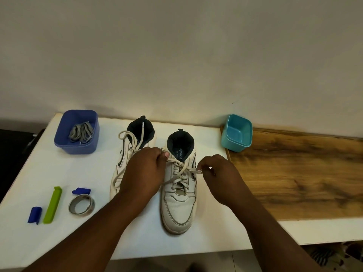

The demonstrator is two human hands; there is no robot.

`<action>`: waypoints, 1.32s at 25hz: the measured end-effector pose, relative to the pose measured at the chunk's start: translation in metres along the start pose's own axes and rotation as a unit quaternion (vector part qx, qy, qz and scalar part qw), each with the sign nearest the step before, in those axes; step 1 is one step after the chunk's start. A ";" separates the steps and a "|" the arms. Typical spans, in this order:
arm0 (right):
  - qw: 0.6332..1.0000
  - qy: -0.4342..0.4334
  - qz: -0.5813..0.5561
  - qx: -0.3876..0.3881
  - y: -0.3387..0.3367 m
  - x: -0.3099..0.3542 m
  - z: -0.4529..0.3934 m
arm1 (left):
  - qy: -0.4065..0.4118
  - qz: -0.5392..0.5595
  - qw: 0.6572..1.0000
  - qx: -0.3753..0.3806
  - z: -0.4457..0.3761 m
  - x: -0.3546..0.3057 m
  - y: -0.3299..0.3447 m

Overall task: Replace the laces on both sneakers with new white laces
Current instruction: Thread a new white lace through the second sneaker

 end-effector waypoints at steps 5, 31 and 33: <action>0.954 0.121 -0.237 0.141 0.014 0.013 0.013 | -0.018 0.042 0.999 0.017 0.004 0.002 0.004; 0.932 0.107 -0.343 0.048 -0.005 0.013 0.007 | -0.021 -0.005 0.999 0.026 0.008 -0.003 0.007; 0.892 0.174 -0.409 0.086 0.002 0.010 0.010 | -0.028 -0.005 0.999 0.029 0.007 -0.002 0.007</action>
Point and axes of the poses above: each hand's wrist, its own z-axis away from the middle knuckle, its own y-axis out of the palm, x = y × z, the point moved 8 cm from there along -z, towards the middle knuckle, and after that the axes turned 10 degrees about -x, right-handed, at the moved point
